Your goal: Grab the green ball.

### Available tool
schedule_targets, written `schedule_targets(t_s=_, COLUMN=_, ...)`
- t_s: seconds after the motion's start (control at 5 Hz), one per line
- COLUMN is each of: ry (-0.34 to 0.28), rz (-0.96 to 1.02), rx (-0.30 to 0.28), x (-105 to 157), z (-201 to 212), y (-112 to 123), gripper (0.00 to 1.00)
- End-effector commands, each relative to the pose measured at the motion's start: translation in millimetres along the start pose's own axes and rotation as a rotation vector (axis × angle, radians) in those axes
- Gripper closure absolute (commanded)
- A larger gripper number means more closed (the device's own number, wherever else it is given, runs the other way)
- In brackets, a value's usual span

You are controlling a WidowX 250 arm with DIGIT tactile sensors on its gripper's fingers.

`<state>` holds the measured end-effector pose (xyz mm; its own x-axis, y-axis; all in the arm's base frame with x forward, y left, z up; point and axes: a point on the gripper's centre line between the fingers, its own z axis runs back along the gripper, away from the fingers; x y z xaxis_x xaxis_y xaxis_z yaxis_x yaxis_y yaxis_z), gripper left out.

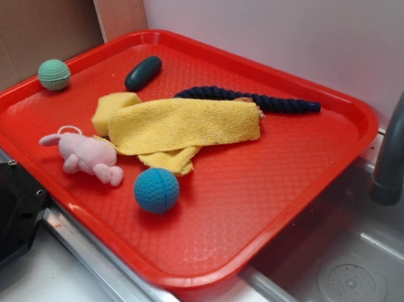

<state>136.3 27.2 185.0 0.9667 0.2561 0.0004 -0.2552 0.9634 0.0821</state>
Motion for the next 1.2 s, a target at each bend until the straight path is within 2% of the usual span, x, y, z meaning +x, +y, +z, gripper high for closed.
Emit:
schedule_targets(t_s=0.0, ry=-0.096, rz=0.529, rx=-0.002, x=52, z=-37, y=80, gripper=0.00)
schedule_targets(t_s=0.2, ry=-0.134, rz=0.777, rx=0.095, x=59, z=-65, y=100, gripper=0.00)
schedule_targets(t_s=0.4, ry=-0.195, rz=0.885, rx=0.173, x=69, z=-79, y=106, gripper=0.00)
schedule_targets(t_s=0.6, ry=-0.246, rz=0.926, rx=0.190, x=79, z=-89, y=107, gripper=0.00)
schedule_targets(t_s=0.8, ry=-0.267, rz=0.980, rx=0.203, x=84, z=-108, y=112, gripper=0.00)
schedule_targets(t_s=1.0, ry=-0.233, rz=0.991, rx=0.207, x=77, z=-134, y=114, gripper=0.00)
